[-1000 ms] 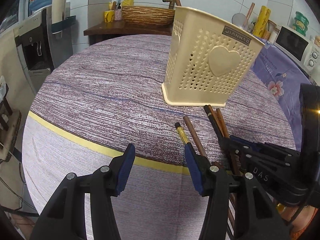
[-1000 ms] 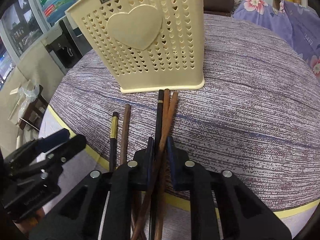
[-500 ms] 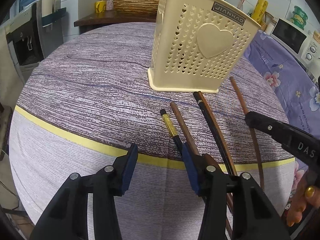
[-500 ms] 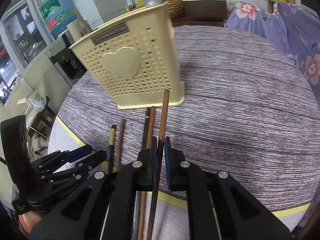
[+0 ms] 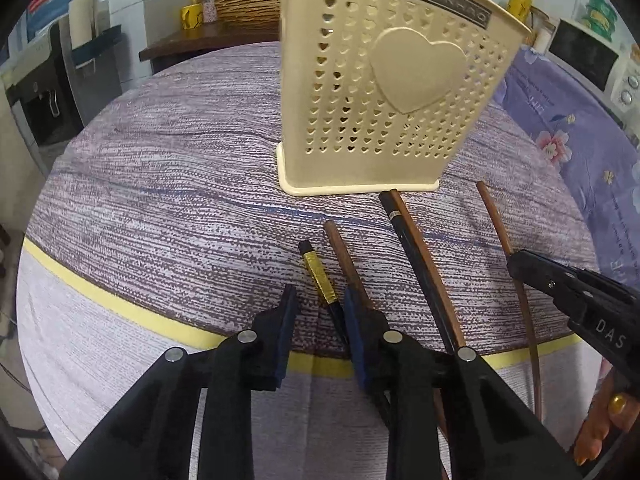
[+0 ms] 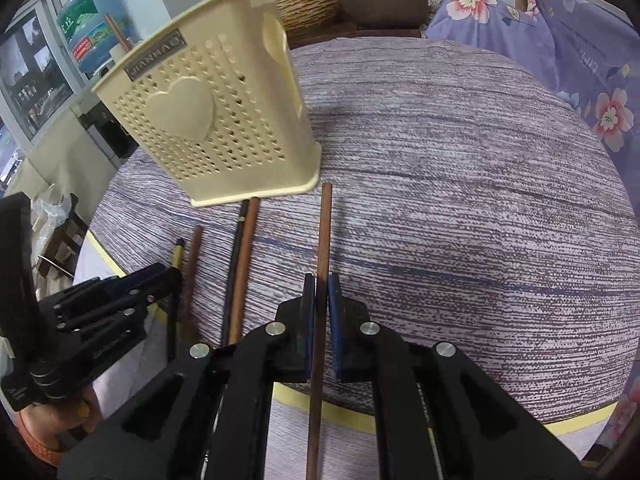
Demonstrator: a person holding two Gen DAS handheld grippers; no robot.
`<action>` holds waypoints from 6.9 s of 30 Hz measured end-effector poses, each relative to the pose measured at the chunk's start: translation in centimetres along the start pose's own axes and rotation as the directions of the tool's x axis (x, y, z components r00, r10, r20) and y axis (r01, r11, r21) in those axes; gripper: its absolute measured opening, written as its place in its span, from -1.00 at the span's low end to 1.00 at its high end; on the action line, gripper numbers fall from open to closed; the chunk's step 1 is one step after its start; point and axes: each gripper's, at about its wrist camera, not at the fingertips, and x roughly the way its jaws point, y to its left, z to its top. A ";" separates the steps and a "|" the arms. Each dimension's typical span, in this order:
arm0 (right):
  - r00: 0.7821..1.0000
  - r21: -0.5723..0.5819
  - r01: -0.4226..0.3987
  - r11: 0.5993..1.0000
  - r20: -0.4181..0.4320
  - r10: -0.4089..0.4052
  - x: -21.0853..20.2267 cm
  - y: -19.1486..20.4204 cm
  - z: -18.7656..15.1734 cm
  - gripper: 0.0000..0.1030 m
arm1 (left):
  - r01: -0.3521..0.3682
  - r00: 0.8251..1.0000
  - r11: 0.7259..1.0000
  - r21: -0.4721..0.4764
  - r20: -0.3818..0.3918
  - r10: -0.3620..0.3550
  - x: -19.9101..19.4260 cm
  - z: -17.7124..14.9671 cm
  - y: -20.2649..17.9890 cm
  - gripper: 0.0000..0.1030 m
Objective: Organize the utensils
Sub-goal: 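Close the left gripper on the black chopstick while the right gripper grasps a brown chopstick, then lift both chopsticks and carry them up over the beige holder, then lower both chopsticks into the holder and open both grippers, then move both grippers back down to the remaining chopsticks beside the holder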
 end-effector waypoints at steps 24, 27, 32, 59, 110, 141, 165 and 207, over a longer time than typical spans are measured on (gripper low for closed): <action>0.988 -0.143 0.157 0.977 0.016 -0.156 2.2 1.0 0.5 -0.23 | -0.077 0.997 0.994 0.073 0.007 0.077 0.1 -0.1 -0.6 -0.74; 0.984 -0.170 0.179 0.969 0.021 -0.178 2.5 1.4 0.7 -0.33 | -0.084 0.996 0.993 0.083 0.009 0.083 0.5 0.5 -0.7 -0.74; 0.984 -0.186 0.179 0.966 0.028 -0.176 2.9 2.0 1.1 -0.61 | -0.097 0.995 0.990 0.099 0.023 0.095 0.8 0.9 -1.0 -0.75; 0.991 -0.138 0.065 0.988 0.122 -0.048 -0.5 1.5 1.9 -0.85 | -0.015 0.998 0.997 0.071 0.061 0.011 -0.4 2.5 1.1 -0.84; 0.899 -0.193 -0.053 0.980 0.418 0.131 -18.5 2.8 9.3 -0.85 | 0.113 0.900 0.991 0.070 0.416 -0.132 -18.3 9.9 3.3 -0.84; 0.864 -0.219 -0.008 0.976 0.490 0.117 -16.6 7.7 15.9 -0.85 | 0.093 0.884 0.994 0.049 0.456 -0.106 -15.5 16.1 1.3 -0.84; 0.915 -0.138 -0.035 0.990 0.394 0.088 -9.7 4.9 13.4 -0.83 | 0.103 0.923 0.994 0.027 0.371 -0.106 -11.3 13.9 2.1 -0.82; 0.997 -0.159 -0.019 0.987 0.075 0.031 -2.3 3.0 -4.4 -0.06 | 0.033 0.992 0.998 -0.051 0.124 -0.027 -4.6 -2.4 3.9 0.14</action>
